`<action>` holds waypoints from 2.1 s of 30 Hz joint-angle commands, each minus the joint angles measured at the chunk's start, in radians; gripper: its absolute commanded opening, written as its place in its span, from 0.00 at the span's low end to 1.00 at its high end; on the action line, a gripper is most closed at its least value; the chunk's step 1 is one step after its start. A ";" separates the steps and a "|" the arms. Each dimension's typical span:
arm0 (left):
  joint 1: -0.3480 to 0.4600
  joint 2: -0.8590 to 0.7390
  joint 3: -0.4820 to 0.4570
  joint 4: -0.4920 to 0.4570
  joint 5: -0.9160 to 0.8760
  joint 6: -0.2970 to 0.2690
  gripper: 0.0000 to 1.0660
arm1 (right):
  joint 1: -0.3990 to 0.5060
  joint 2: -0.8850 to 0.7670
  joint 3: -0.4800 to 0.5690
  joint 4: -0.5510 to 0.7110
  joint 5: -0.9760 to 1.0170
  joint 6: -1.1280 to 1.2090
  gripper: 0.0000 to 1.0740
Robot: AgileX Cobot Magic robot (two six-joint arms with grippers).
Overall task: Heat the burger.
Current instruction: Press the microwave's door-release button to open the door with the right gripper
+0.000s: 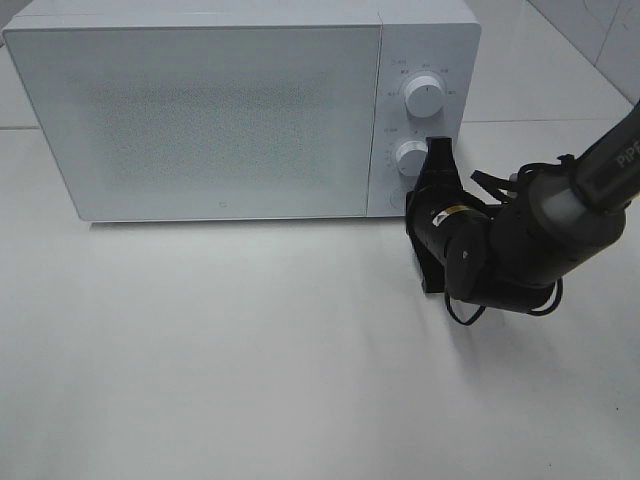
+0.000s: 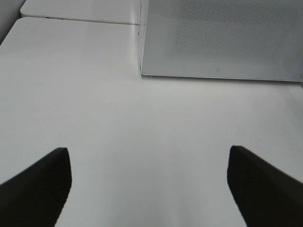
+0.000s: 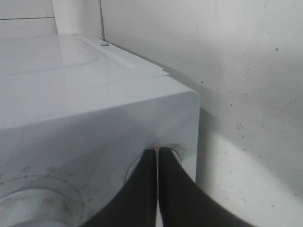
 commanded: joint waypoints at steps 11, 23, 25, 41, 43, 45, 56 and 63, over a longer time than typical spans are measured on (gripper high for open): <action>0.000 -0.005 0.005 -0.008 0.001 0.002 0.77 | -0.005 0.006 -0.022 -0.067 0.007 0.068 0.00; 0.000 -0.005 0.005 -0.008 0.001 0.002 0.77 | -0.005 0.026 -0.043 -0.060 -0.040 0.067 0.00; 0.000 -0.005 0.005 -0.008 0.001 0.002 0.77 | -0.005 0.026 -0.047 -0.060 -0.046 0.067 0.00; 0.000 -0.005 0.005 -0.008 0.001 0.002 0.77 | -0.005 0.026 -0.102 0.027 -0.214 0.003 0.00; 0.000 -0.005 0.005 -0.008 0.001 0.002 0.77 | -0.005 0.026 -0.111 0.027 -0.214 0.003 0.00; 0.000 -0.005 0.005 -0.008 0.001 0.002 0.77 | -0.005 0.026 -0.126 0.029 -0.218 0.000 0.00; 0.000 -0.005 0.005 -0.008 0.001 0.002 0.77 | -0.024 0.068 -0.217 0.042 -0.247 -0.008 0.00; 0.000 -0.005 0.005 -0.008 0.001 0.002 0.77 | -0.028 0.075 -0.231 0.043 -0.244 -0.039 0.00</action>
